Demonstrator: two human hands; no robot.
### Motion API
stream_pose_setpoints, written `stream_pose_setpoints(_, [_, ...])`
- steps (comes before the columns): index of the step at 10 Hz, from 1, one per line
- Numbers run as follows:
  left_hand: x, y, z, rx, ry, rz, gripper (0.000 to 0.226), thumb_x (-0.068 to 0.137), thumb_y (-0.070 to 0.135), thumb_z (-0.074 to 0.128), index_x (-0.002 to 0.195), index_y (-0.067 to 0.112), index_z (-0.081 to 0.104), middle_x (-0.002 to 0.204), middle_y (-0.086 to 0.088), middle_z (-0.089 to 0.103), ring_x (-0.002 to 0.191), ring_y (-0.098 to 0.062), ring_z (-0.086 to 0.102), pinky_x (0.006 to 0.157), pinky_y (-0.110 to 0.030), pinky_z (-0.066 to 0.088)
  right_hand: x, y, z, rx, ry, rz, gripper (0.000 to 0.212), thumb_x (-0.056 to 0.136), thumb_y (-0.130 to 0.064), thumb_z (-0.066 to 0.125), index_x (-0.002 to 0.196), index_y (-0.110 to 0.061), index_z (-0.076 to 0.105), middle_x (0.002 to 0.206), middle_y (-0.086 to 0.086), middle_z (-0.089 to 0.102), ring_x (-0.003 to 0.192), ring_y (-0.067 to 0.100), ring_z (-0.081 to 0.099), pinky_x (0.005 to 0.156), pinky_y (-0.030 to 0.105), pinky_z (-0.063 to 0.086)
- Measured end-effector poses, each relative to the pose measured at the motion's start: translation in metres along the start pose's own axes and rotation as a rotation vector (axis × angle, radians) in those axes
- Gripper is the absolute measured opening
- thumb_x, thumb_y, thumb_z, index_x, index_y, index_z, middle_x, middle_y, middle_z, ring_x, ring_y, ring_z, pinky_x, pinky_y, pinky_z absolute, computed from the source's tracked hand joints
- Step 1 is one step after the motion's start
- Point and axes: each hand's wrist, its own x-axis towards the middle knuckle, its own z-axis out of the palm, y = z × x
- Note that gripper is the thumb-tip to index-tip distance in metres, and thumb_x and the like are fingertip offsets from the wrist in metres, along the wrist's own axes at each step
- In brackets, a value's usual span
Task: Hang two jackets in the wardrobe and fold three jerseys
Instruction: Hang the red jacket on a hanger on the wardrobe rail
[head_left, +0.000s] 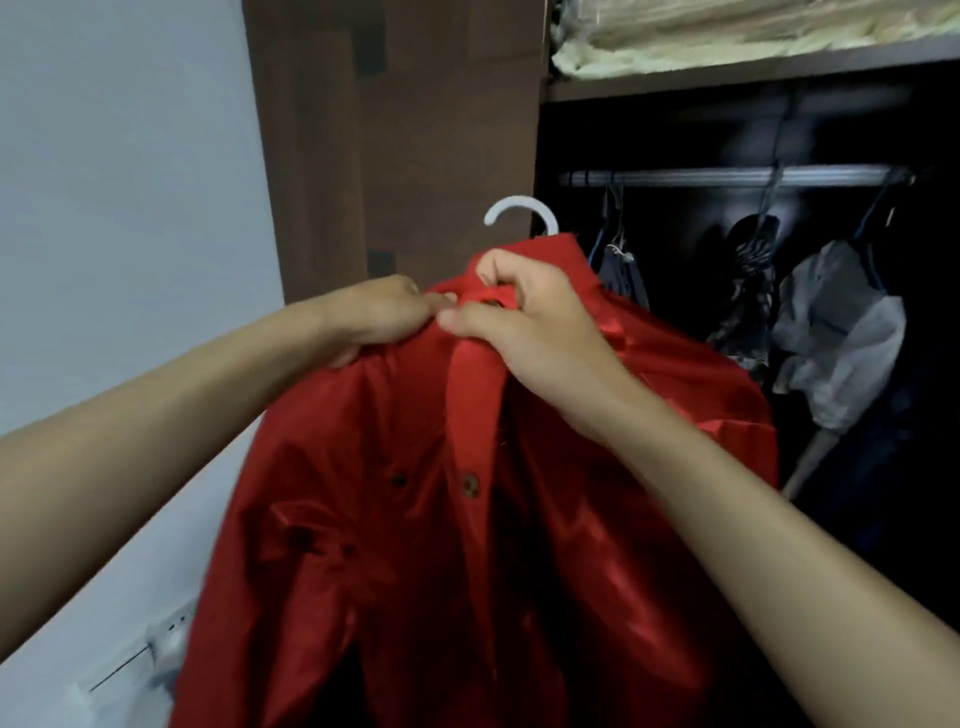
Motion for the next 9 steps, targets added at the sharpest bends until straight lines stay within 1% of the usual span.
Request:
stream_pose_setpoints(1, [0.003,-0.001,-0.003,-0.209,-0.1,-0.109,0.04,0.098,0.045,0.055,0.1,0.011,0.074,0.095,-0.012,0.077,0.085,-0.026,0.074,0.086,-0.041,0.059,-0.006,0.01,-0.01,-0.418,0.065,-0.074,0.034,0.078,-0.012,0.073,0.069,-0.019,0.041,0.065,0.013,0.054,0.063,0.027,0.047,0.065,0.047,0.045])
stream_pose_setpoints(2, [-0.008,0.007,-0.005,-0.351,-0.228,-0.132,0.023,0.08,0.03,0.052,0.074,0.014,0.067,0.079,-0.019,0.065,0.065,-0.031,0.059,0.071,-0.029,0.049,-0.019,0.012,-0.009,-0.507,0.066,-0.137,0.033,0.085,-0.01,0.07,0.095,-0.023,0.042,0.077,0.015,0.061,0.064,0.024,0.053,0.063,0.042,0.041])
stream_pose_setpoints(3, [-0.013,0.004,-0.006,-0.386,-0.287,-0.148,0.016,0.058,0.018,0.046,0.065,0.013,0.059,0.07,-0.015,0.057,0.055,-0.028,0.05,0.068,-0.028,0.044,-0.03,0.007,-0.013,-0.561,-0.003,-0.16,0.027,0.089,-0.008,0.064,0.105,-0.026,0.053,0.064,0.007,0.059,0.051,0.015,0.048,0.054,0.031,0.037])
stream_pose_setpoints(4, [-0.004,0.007,-0.008,-0.18,-0.216,-0.124,0.033,0.053,0.03,0.066,0.082,0.014,0.07,0.093,-0.014,0.069,0.076,-0.028,0.064,0.097,-0.046,0.053,-0.039,0.008,-0.015,-0.621,-0.096,-0.113,0.023,0.085,-0.011,0.065,0.086,-0.031,0.077,0.071,-0.013,0.067,0.068,0.002,0.059,0.064,0.013,0.041])
stream_pose_setpoints(5, [0.012,0.0,-0.008,-0.043,-0.19,-0.07,0.079,0.032,0.046,0.083,0.101,0.007,0.073,0.113,-0.02,0.072,0.106,-0.041,0.068,0.101,-0.059,0.05,-0.054,0.023,-0.007,-0.727,-0.185,-0.07,0.02,0.083,-0.021,0.07,0.094,-0.035,0.078,0.082,-0.019,0.054,0.075,-0.002,0.053,0.071,0.013,0.038])
stream_pose_setpoints(6, [0.015,0.001,-0.004,-0.007,-0.15,-0.063,0.095,0.035,0.068,0.082,0.108,0.008,0.073,0.11,-0.017,0.074,0.109,-0.039,0.069,0.096,-0.058,0.054,-0.072,0.043,0.01,-0.838,-0.13,-0.027,0.035,0.082,-0.044,0.074,0.115,-0.033,0.069,0.102,-0.013,0.049,0.096,0.006,0.056,0.081,0.026,0.047])
stream_pose_setpoints(7, [0.004,0.014,0.001,-0.08,-0.128,-0.056,0.103,0.036,0.076,0.076,0.113,0.007,0.072,0.111,-0.015,0.075,0.108,-0.036,0.07,0.097,-0.055,0.055,-0.082,0.059,0.034,-1.073,0.102,-0.087,0.065,0.066,-0.066,0.078,0.111,-0.021,0.064,0.109,0.001,0.052,0.101,0.021,0.059,0.063,0.033,0.047])
stream_pose_setpoints(8, [-0.009,0.026,0.005,-0.113,-0.154,-0.052,0.085,0.057,0.071,0.079,0.112,0.008,0.071,0.105,-0.012,0.077,0.102,-0.031,0.073,0.092,-0.049,0.058,-0.074,0.073,0.05,-1.209,0.264,-0.055,0.077,0.054,-0.076,0.078,0.098,-0.017,0.057,0.1,0.004,0.052,0.089,0.021,0.059,0.052,0.029,0.034])
stream_pose_setpoints(9, [-0.005,0.03,0.005,-0.198,-0.181,-0.08,0.06,0.077,0.053,0.079,0.114,0.008,0.068,0.097,-0.008,0.079,0.091,-0.025,0.076,0.086,-0.047,0.06,-0.062,0.082,0.049,-1.187,0.282,-0.037,0.065,0.062,-0.063,0.08,0.096,-0.015,0.053,0.1,0.004,0.052,0.087,0.022,0.059,0.051,0.03,0.037])
